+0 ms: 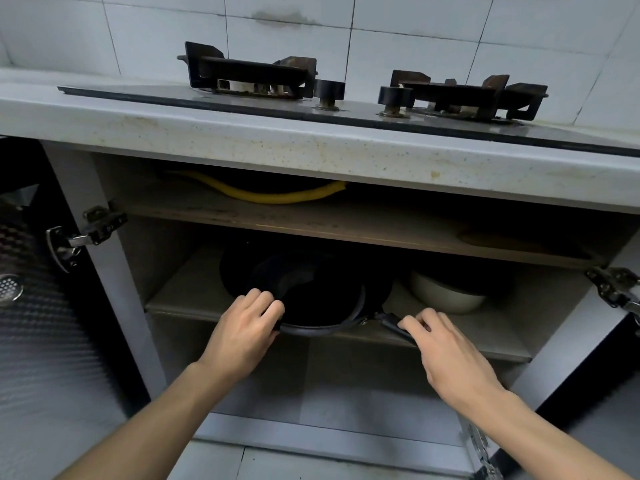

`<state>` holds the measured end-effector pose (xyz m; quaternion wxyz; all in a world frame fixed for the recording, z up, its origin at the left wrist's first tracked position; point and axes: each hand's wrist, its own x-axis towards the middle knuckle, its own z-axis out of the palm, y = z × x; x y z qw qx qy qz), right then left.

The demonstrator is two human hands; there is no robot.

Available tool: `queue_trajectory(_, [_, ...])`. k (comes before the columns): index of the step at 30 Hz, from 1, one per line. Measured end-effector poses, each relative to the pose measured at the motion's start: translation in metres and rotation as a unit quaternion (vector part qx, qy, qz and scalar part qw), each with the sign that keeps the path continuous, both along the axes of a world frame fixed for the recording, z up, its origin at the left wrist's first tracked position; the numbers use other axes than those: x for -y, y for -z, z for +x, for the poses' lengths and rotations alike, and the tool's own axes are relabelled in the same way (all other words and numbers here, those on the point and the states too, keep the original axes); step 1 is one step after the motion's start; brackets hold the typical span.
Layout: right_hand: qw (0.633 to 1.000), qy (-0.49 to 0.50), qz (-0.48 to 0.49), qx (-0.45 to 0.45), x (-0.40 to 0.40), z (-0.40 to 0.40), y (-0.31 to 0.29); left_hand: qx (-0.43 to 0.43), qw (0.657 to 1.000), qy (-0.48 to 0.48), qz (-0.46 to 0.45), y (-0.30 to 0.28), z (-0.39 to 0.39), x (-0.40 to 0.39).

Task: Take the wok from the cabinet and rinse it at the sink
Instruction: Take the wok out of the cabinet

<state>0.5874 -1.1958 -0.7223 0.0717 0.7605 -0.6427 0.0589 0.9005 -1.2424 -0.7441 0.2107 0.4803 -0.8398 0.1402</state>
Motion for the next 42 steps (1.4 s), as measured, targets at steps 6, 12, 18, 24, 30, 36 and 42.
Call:
queue_trajectory(6, [0.999, -0.004, -0.01, -0.041, -0.013, -0.004, 0.0, 0.016, 0.997, 0.041, -0.059, 0.015, 0.002, -0.011])
queue_trajectory(12, [0.997, 0.001, -0.032, -0.072, -0.008, -0.008, 0.003, 0.044, 0.995, 0.037, -0.081, 0.019, 0.001, -0.012])
queue_trajectory(18, [0.999, -0.009, 0.018, -0.047, -0.006, -0.016, -0.005, 0.03, 0.999, 0.02, -0.036, 0.01, -0.006, -0.024])
queue_trajectory(24, [0.994, -0.035, 0.1, -0.04, -0.023, -0.022, -0.056, 0.008, 0.999, -0.004, 0.04, -0.027, -0.01, -0.069])
queue_trajectory(30, [0.979, -0.078, 0.183, -0.049, -0.063, -0.02, -0.115, -0.001, 0.994, -0.01, 0.106, -0.079, -0.004, -0.136])
queue_trajectory(36, [0.961, -0.117, 0.243, -0.062, -0.114, -0.012, -0.195, 0.0, 0.988, -0.025, 0.156, -0.151, 0.001, -0.217])
queue_trajectory(42, [0.953, -0.148, 0.256, -0.058, -0.158, -0.01, -0.284, -0.004, 0.981, -0.042, 0.191, -0.24, 0.002, -0.281])
